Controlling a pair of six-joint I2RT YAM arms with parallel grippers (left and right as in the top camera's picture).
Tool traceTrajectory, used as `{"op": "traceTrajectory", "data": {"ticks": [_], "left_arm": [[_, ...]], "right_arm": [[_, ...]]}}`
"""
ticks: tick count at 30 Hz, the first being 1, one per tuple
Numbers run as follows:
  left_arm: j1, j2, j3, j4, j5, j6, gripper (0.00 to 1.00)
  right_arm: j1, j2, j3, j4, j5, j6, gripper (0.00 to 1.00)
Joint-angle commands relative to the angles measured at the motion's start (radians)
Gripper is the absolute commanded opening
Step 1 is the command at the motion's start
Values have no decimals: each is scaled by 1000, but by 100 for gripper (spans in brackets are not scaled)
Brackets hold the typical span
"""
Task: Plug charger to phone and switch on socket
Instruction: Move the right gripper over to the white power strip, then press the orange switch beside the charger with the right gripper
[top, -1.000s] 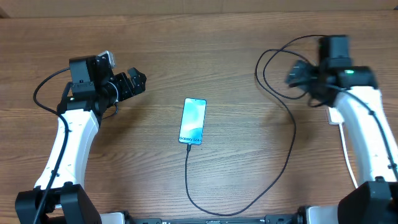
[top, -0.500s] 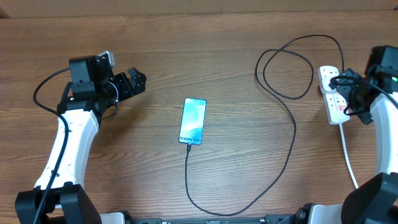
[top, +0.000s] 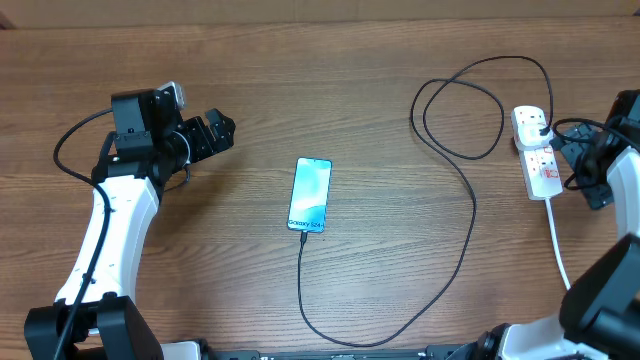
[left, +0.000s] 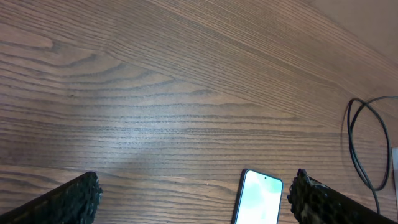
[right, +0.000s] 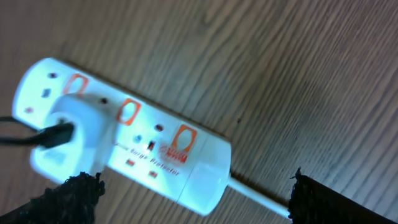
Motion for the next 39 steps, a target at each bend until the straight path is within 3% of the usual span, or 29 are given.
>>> {"op": "traceTrajectory", "data": {"ticks": [1,39], "left_arm": [[0,-15,4,1,-7,0,100],[0,-15,4,1,-7,0,100]], "right_arm": [[-2,57,-10,28,6,14,100],[-2,245,-10,254,-2,13,100]]}}
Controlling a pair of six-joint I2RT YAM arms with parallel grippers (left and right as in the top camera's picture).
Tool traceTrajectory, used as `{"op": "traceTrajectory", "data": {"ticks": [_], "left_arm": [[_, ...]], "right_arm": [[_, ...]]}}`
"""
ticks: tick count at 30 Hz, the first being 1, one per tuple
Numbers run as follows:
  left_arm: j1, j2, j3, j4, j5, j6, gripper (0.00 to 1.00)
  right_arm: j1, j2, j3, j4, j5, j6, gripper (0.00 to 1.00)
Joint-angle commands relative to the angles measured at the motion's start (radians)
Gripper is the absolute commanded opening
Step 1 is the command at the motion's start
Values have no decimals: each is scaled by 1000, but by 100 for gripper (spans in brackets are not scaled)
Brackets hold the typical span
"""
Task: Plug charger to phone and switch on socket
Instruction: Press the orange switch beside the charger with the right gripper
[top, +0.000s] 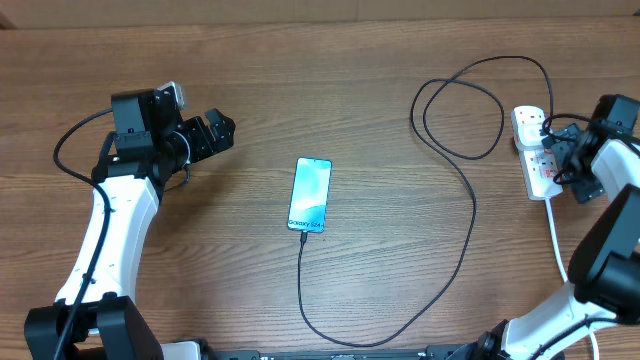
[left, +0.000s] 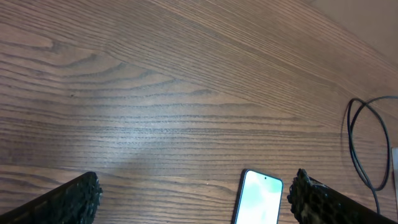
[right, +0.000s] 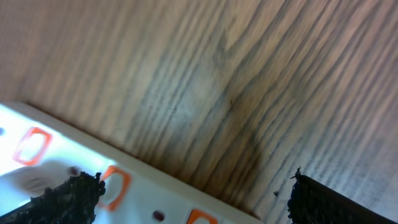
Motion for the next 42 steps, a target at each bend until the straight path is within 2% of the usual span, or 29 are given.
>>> {"op": "traceTrajectory", "data": {"ticks": [1,17,42], "left_arm": [[0,-15,3,2,-6,0,100],[0,-15,3,2,-6,0,99],[0,-15,3,2,-6,0,100]], "right_arm": [[-2,45,0,25,-53,2,100],[-1,48,0,-34,-110,-2,100],[0,49,0,-87,-170,-112,100]]}}
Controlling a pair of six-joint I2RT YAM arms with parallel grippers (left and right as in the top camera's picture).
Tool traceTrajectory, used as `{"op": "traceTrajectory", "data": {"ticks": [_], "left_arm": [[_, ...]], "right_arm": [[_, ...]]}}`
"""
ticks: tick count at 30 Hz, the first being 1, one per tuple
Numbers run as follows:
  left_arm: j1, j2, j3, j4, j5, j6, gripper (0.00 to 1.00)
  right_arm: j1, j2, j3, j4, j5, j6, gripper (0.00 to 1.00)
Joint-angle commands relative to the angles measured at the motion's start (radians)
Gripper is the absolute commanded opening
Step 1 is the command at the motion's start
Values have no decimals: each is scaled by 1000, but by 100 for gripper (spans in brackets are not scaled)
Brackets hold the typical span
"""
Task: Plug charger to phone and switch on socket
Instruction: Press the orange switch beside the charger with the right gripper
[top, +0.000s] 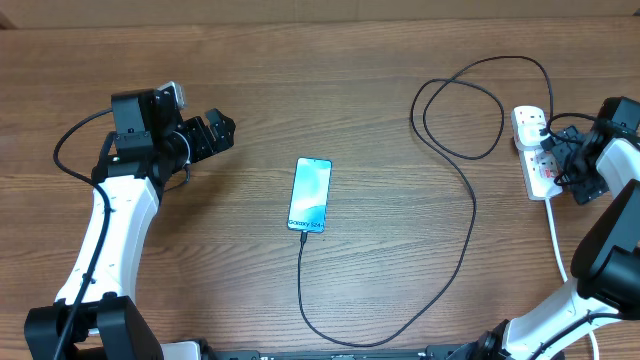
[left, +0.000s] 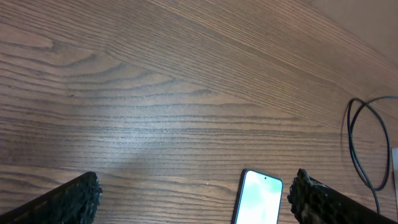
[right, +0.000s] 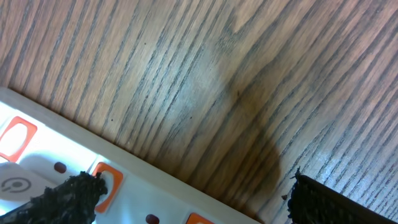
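The phone (top: 310, 195) lies screen up at the table's middle, its screen lit, with the black charger cable (top: 462, 240) in its near end. That cable loops to a white plug (top: 538, 124) in the white power strip (top: 536, 160) at the right edge. My right gripper (top: 572, 165) is open right at the strip. In the right wrist view one fingertip (right: 78, 196) sits by an orange switch (right: 111, 184) on the strip (right: 155, 193). My left gripper (top: 215, 130) hangs open to the left of the phone (left: 260, 199).
The strip's white lead (top: 558, 250) runs toward the near edge at the right. The left arm's own black cable (top: 65, 150) curls at the far left. Bare wood table (top: 300, 80) lies between the arms.
The right gripper has come slightly lower and closer over the strip's switches. The left arm, phone and cable have not moved.
At first the right gripper was open to the right of the strip, with the whole strip in its wrist view. Then it had shifted onto the strip's edge. Now it sits a little closer over the orange switches. The phone stayed plugged in throughout.
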Motion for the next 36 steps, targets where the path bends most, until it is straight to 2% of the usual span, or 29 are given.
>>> {"op": "traceTrajectory", "data": {"ticks": [1,14,19,24,29,36], "left_arm": [[0,-15,3,1,-6,0,100],[0,-15,3,1,-6,0,99],[0,-15,3,1,-6,0,100],[0,-15,3,1,-6,0,99],[0,-15,3,1,-6,0,99],[0,-15,3,1,-6,0,100]], "right_arm": [[21,20,-27,-38,-86,-72,100],[21,20,-27,-69,-87,-72,100],[3,3,19,-148,-76,-72,100],[-14,-60,91,-233,-77,-125,100],[-8,-102,99,-219,-131,-259,100],[-2,-100,96,-187,-129,-319,100]]}}
